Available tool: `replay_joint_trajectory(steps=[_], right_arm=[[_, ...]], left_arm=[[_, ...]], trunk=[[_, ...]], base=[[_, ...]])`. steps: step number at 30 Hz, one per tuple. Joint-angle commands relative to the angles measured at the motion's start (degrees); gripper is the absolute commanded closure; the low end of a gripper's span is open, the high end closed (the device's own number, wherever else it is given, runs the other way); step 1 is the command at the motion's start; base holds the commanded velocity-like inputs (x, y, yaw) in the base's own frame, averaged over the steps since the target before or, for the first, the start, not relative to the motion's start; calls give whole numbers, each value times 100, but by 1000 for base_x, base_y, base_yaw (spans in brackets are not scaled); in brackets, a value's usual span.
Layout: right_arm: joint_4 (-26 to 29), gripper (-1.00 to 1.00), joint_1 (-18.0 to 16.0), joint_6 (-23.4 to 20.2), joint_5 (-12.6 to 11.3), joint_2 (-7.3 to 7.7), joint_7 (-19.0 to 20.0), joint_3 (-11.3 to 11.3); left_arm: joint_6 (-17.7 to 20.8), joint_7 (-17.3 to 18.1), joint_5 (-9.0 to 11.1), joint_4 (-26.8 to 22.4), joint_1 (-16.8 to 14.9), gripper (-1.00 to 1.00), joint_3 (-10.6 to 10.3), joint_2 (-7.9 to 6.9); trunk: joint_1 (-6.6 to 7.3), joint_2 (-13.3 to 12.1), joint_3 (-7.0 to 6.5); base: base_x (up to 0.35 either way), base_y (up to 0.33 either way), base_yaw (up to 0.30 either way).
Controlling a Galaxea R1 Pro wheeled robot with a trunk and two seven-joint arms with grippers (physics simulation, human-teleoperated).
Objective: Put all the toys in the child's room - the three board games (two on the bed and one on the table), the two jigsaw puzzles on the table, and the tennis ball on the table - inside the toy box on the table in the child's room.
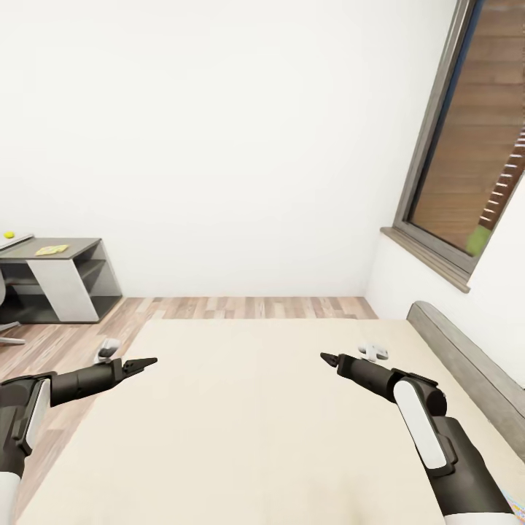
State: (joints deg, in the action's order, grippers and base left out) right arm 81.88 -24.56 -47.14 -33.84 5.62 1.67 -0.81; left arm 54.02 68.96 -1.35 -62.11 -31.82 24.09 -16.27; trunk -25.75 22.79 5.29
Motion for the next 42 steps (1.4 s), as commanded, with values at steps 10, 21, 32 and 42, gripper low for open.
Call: replay_joint_trajectory(steps=[10,21,32,42], right_arm=[[3,-100,-5,-31,2,2,18,-7],[4,-100,-5,-32,4,4,18,-7],[3,-100,-5,-32,3,7,18,-7],[3,-100,-5,-33,3,7,18,-7]], left_arm=[[56,32,-15,-2,-8,-100,8,1],[56,35,-15,-2,-7,-100,8,1],[56,37,-15,-2,-6,-100,8,1],[56,38,-15,-2,-6,-100,8,1]], trunk=[[-4,13,13],[-4,13,13],[-4,13,13],[-4,13,13]], base=[[0,-136,0],[0,-136,0],[0,-136,0],[0,-136,0]])
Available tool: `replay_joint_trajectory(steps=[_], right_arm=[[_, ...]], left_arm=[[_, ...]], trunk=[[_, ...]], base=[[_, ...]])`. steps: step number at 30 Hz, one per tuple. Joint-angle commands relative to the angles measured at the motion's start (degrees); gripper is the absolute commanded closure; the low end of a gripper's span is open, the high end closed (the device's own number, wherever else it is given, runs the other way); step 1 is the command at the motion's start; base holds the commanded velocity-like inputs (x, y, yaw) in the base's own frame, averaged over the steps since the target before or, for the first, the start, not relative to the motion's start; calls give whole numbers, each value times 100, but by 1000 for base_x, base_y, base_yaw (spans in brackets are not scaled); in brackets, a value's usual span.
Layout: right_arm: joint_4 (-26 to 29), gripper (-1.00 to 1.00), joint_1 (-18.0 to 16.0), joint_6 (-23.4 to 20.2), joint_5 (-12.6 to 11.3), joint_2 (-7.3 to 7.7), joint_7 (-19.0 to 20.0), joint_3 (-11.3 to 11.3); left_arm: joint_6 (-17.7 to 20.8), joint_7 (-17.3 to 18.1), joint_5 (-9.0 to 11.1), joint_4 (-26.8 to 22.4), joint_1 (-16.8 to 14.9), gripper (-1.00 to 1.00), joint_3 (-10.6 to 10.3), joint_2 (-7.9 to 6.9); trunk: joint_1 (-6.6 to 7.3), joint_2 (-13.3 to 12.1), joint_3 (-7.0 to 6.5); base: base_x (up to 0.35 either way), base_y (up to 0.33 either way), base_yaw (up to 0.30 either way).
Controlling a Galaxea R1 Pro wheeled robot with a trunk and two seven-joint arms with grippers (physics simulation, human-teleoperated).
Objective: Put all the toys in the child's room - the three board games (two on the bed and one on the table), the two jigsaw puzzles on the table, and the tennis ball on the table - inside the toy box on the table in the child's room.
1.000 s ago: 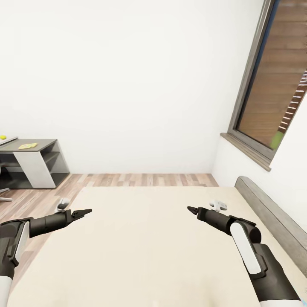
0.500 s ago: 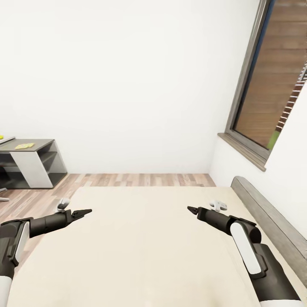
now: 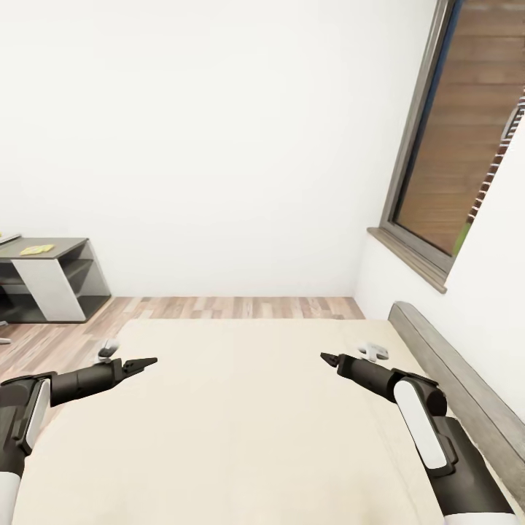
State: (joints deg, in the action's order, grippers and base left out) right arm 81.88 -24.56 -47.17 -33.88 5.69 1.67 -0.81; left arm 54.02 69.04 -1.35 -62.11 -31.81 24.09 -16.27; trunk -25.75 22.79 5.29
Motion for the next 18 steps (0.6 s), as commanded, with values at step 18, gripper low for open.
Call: replay_joint_trajectory(steps=[18], right_arm=[[3,-100,-5,-29,4,2,18,-11]], left_arm=[[56,30,-15,-2,-7,-100,8,1]], trunk=[[-4,13,13]], base=[[0,-136,0]])
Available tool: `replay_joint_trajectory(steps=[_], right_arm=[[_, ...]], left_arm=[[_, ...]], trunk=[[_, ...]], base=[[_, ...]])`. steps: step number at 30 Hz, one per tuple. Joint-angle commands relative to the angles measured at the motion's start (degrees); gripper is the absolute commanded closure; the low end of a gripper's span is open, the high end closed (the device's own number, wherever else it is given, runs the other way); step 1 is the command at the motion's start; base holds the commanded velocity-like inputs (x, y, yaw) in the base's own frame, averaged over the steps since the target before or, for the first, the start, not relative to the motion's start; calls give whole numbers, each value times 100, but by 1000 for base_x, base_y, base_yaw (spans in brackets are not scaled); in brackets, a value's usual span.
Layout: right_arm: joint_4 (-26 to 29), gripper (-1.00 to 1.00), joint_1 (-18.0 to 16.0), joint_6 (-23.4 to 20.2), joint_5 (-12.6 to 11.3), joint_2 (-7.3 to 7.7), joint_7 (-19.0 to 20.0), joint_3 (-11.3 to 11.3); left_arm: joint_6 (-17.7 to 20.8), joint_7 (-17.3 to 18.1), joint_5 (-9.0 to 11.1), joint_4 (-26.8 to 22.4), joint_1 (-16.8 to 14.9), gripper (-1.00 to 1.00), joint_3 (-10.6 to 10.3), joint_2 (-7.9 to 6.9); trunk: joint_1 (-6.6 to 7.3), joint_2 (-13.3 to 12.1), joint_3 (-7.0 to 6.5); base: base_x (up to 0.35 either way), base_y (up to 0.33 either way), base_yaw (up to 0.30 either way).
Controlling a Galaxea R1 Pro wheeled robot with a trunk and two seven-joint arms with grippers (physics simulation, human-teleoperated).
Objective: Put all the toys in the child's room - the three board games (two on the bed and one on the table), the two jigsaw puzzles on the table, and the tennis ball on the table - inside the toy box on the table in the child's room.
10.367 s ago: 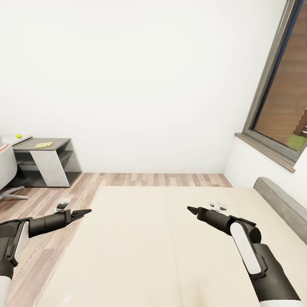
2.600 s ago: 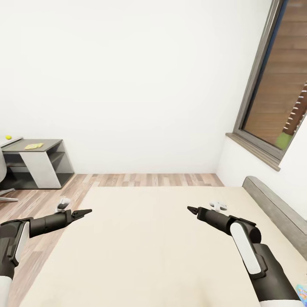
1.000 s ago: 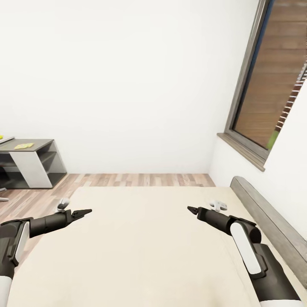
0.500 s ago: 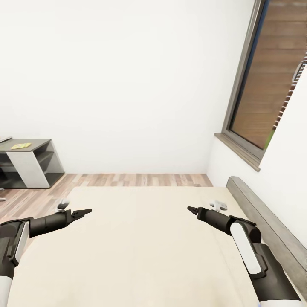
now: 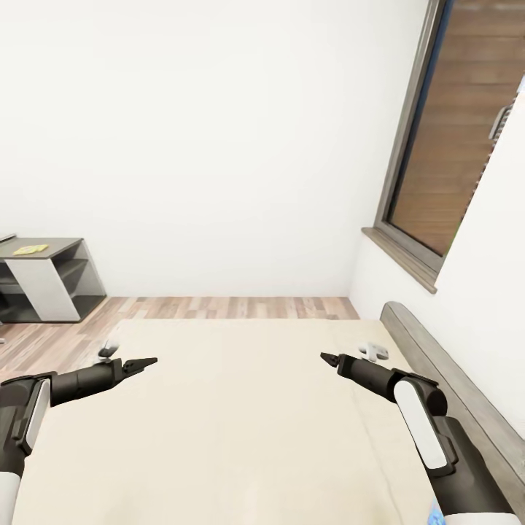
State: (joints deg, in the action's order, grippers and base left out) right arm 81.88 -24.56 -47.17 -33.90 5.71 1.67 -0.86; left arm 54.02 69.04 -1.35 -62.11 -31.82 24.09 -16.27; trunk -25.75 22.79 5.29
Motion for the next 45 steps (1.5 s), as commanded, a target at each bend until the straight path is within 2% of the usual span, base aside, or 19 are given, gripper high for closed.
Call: replay_joint_trajectory(steps=[1,45], right_arm=[[3,-100,-5,-29,8,0,18,-6],[3,-100,-5,-29,9,-7,18,-4]], left_arm=[[56,30,-15,-2,-7,-100,8,1],[56,26,-15,-2,-8,-100,8,1]], trunk=[[-4,13,13],[-4,13,13]], base=[[0,-136,0],[0,-136,0]])
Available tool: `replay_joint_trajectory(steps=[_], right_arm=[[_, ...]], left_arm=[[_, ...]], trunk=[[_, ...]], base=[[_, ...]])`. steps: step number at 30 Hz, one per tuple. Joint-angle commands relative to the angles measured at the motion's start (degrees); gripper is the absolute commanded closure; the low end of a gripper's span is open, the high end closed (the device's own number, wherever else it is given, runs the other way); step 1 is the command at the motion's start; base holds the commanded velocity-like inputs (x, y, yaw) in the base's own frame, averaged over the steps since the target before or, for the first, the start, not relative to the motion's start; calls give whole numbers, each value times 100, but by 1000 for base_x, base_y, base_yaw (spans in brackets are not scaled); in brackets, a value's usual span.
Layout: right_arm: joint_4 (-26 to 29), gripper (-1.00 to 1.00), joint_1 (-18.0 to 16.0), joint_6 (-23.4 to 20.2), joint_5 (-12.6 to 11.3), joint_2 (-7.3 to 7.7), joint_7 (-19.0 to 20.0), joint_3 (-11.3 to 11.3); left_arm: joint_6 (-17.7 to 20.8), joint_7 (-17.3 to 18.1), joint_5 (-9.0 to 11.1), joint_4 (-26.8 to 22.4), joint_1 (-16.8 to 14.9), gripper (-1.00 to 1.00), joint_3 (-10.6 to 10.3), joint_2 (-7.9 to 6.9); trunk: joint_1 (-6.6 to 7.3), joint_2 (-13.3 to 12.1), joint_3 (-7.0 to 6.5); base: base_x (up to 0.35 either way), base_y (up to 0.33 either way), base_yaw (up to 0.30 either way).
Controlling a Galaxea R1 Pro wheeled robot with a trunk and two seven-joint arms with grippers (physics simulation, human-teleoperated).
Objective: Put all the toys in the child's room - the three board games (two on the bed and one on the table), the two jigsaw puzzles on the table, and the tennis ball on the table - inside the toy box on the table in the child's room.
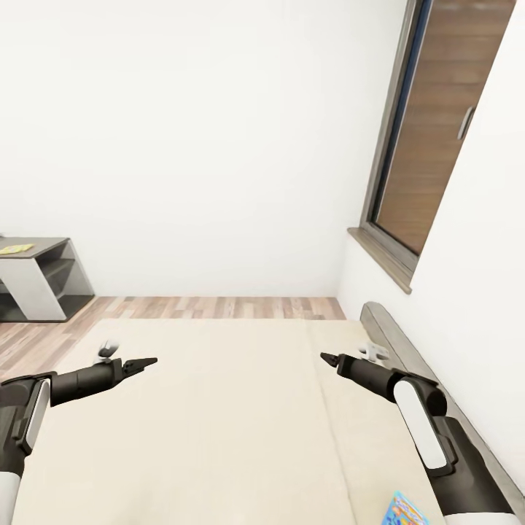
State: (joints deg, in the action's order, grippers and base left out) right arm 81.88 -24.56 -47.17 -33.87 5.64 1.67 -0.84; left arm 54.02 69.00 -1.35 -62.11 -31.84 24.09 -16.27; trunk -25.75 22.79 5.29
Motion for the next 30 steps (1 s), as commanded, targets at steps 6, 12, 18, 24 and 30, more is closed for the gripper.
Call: replay_joint_trajectory(steps=[6,12,18,24,30], right_arm=[[4,-100,-5,-28,6,2,18,-5],[4,-100,-5,-29,6,6,18,-8],[3,-100,-5,-29,5,7,18,-12],[5,-100,-5,-29,6,7,18,-11],[5,-100,-5,-29,10,7,18,-11]], left_arm=[[56,32,-15,-2,-5,-100,8,1],[56,34,-15,-2,-5,-100,8,1],[56,32,-15,-2,-6,-100,8,1],[56,34,-15,-2,-3,-100,8,1],[56,34,-15,-2,-3,-100,8,1]], trunk=[[-4,13,13],[-4,13,13],[-4,13,13],[-4,13,13],[-4,13,13]], base=[[0,-136,0],[0,-136,0],[0,-136,0],[0,-136,0],[0,-136,0]])
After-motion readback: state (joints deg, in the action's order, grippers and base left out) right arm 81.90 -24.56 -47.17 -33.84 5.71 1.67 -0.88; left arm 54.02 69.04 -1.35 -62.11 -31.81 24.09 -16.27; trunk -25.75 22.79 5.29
